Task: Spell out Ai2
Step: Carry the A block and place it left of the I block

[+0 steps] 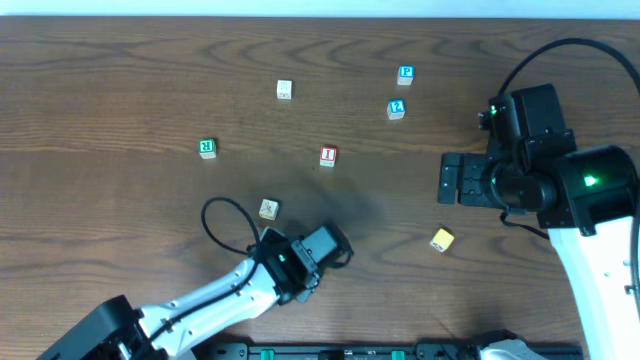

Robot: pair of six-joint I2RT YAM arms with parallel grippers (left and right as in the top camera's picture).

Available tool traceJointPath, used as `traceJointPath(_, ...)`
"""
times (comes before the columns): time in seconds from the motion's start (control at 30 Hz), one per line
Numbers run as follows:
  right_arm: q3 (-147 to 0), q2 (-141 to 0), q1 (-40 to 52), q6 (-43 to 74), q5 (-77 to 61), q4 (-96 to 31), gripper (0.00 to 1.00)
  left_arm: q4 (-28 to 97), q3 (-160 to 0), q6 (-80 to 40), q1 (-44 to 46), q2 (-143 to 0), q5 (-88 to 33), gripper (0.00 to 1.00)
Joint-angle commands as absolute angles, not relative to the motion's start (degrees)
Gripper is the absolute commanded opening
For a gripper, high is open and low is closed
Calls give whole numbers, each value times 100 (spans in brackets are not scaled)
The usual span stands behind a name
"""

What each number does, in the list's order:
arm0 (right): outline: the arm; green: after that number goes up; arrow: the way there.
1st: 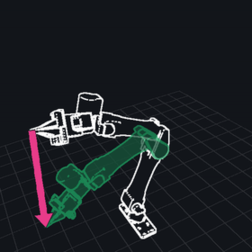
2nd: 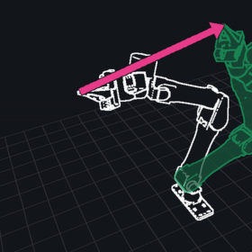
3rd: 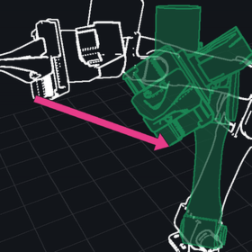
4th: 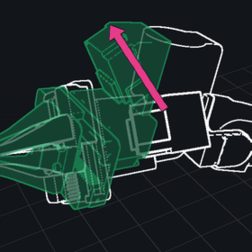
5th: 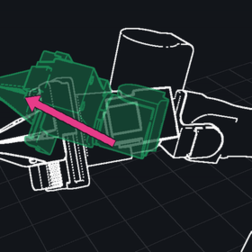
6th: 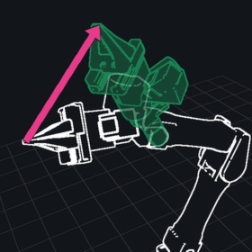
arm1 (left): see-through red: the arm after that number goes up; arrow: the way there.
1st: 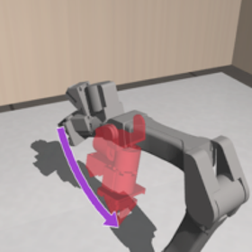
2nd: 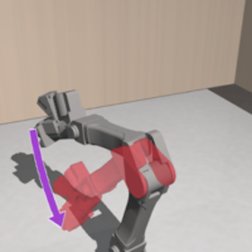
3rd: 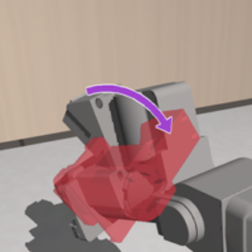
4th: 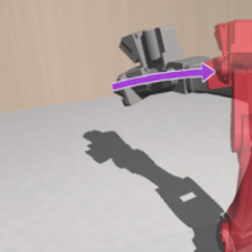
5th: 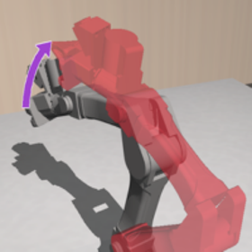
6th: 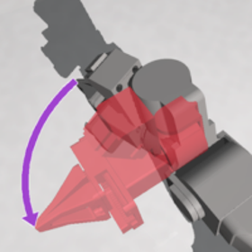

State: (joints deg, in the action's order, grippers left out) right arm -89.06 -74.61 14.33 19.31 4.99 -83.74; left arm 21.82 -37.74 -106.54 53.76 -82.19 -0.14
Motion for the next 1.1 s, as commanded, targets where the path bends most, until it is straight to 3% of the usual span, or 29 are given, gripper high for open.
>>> traceJointPath(0.0, -8875, -7448, 1433, 1944, 609, -8377, 99, 2241, -3726, -9679, 5054, -8313, -161, 9)
traceJointPath(0.53, -8875, -7448, 1433, 1946, 733, -8309, 99, 2493, -4950, -4895, 3892, -8313, -255, 19)
traceJointPath(0.83, -8875, -7448, 1433, 1949, 731, -8267, 99, 3599, -6206, -3087, 3621, -8315, 589, 24)
traceJointPath(0.97, -8875, -7448, 1433, 1953, 731, -8252, 99, 3830, -6473, -2451, 3262, -8315, 596, 30)
traceJointPath(1.07, -8875, -7448, 1433, 1970, 731, -8237, 99, 3841, -6528, -2191, 2967, -8315, 515, 28)
